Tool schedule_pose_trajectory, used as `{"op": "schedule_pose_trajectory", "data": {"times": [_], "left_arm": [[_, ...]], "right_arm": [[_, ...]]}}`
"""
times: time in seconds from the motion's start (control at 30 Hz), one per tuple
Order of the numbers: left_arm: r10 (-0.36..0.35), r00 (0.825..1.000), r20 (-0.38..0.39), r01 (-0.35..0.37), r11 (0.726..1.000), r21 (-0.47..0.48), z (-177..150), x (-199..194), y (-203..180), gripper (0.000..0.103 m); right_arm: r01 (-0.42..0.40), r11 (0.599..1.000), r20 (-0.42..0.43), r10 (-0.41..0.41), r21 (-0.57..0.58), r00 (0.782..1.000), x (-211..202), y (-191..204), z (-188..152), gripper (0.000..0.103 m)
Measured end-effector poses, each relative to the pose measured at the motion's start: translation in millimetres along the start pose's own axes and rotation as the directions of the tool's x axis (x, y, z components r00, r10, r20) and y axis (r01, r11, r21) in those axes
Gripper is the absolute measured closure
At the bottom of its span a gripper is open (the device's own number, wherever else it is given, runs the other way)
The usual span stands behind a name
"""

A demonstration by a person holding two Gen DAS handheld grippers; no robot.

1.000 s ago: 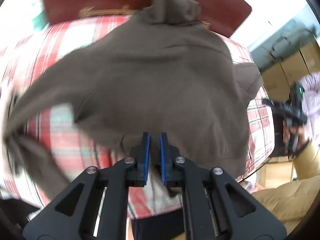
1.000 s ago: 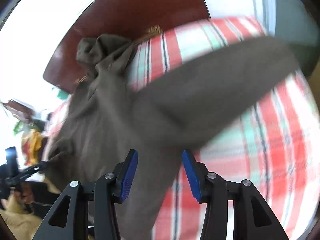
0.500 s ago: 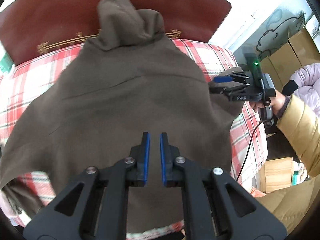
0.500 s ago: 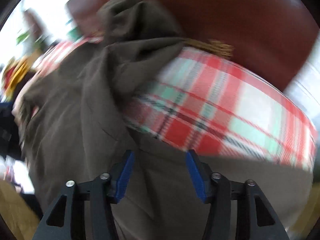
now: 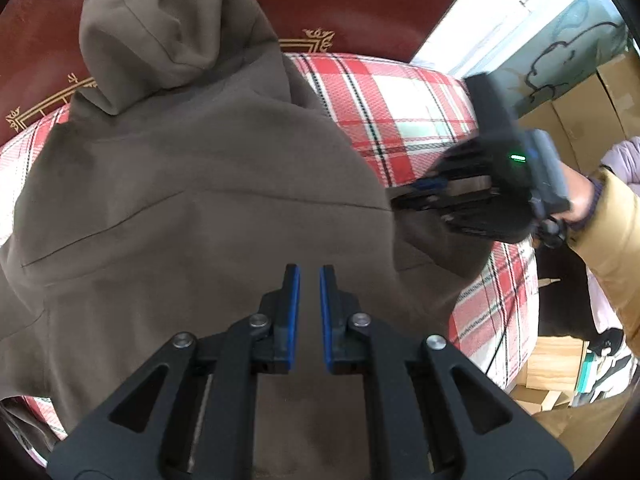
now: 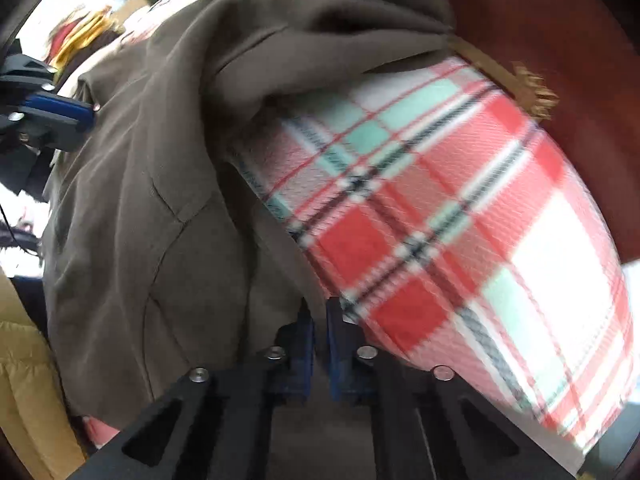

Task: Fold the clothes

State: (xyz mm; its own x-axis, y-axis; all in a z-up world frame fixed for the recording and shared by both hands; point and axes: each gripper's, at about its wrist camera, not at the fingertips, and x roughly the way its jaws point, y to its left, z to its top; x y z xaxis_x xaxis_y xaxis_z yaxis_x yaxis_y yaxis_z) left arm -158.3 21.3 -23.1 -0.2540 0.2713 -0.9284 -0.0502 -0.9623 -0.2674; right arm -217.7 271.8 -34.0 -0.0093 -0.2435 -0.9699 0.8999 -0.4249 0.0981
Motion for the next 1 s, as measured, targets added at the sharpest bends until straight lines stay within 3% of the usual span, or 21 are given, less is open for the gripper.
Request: {"op": "schedule_pose_trajectory", "data": {"times": [0.1,0.13,0.23,0.33,0.37,0.43,0.57,0.63,0.7,0.73,0.83,0.93,1.0], "left_arm": [[0.012,1.0,-0.004,-0.012,1.0,0.005,5.3,3.5,-1.6,0.093],[0.017,1.0,-0.003,-0.016,1.0,0.009,7.0,4.1,-2.7,0.093],[0.015,1.0,0.006,-0.015,1.0,0.022,12.4,5.0,-8.7,0.093],[0.011,1.0,0.016,-0.012,0.999,0.05,19.8,9.4,-18.9,0.092],[0.014,1.0,0.015,-0.015,0.998,0.064,22.5,12.9,-22.0,0.088],[0.046,0.999,0.02,-0.047,0.996,0.075,29.2,25.2,-22.4,0.057],[0.101,0.995,0.001,-0.101,0.993,0.055,45.6,57.3,-11.6,0.055],[0.112,0.994,-0.018,-0.111,0.994,0.02,51.4,70.9,-0.9,0.055],[0.095,0.995,-0.034,-0.096,0.995,-0.025,51.5,77.4,7.7,0.055],[0.088,0.995,-0.035,-0.09,0.995,-0.038,50.0,77.6,10.0,0.055],[0.083,0.996,-0.027,-0.084,0.995,-0.052,43.1,71.8,11.7,0.055],[0.079,0.997,-0.023,-0.08,0.995,-0.062,36.5,64.1,13.6,0.055],[0.077,0.997,-0.02,-0.078,0.994,-0.073,32.3,59.9,16.6,0.055]], "right_arm": [[0.061,0.994,0.061,-0.067,0.094,0.996,-26.3,-18.9,-16.0,0.1],[0.061,0.983,0.099,-0.079,0.173,0.992,-39.3,-32.8,-24.4,0.1],[0.05,0.916,0.134,-0.112,0.397,0.985,-54.0,-72.1,-57.8,0.1],[0.003,0.832,0.111,-0.077,0.555,0.991,-37.6,-92.7,-92.6,0.099],[-0.023,0.796,0.113,-0.057,0.604,0.992,-31.4,-98.7,-103.6,0.098],[-0.049,0.751,0.133,-0.053,0.658,0.99,-27.9,-100.4,-116.5,0.098],[0.002,0.767,0.087,-0.076,0.642,0.993,-36.3,-93.0,-114.4,0.092],[-0.014,0.792,0.126,-0.079,0.611,0.989,-52.9,-91.0,-105.1,0.089],[-0.048,0.822,0.206,-0.086,0.567,0.975,-75.5,-88.0,-91.7,0.069],[-0.094,0.839,0.259,-0.058,0.537,0.964,-81.6,-84.9,-79.9,0.056],[-0.218,0.869,0.367,0.045,0.445,0.929,-87.0,-71.3,-36.6,0.055],[-0.306,0.876,0.348,0.174,0.371,0.921,-56.2,-62.1,9.2,0.055],[-0.366,0.843,0.316,0.25,0.395,0.915,-24.4,-61.6,28.0,0.055]]}}
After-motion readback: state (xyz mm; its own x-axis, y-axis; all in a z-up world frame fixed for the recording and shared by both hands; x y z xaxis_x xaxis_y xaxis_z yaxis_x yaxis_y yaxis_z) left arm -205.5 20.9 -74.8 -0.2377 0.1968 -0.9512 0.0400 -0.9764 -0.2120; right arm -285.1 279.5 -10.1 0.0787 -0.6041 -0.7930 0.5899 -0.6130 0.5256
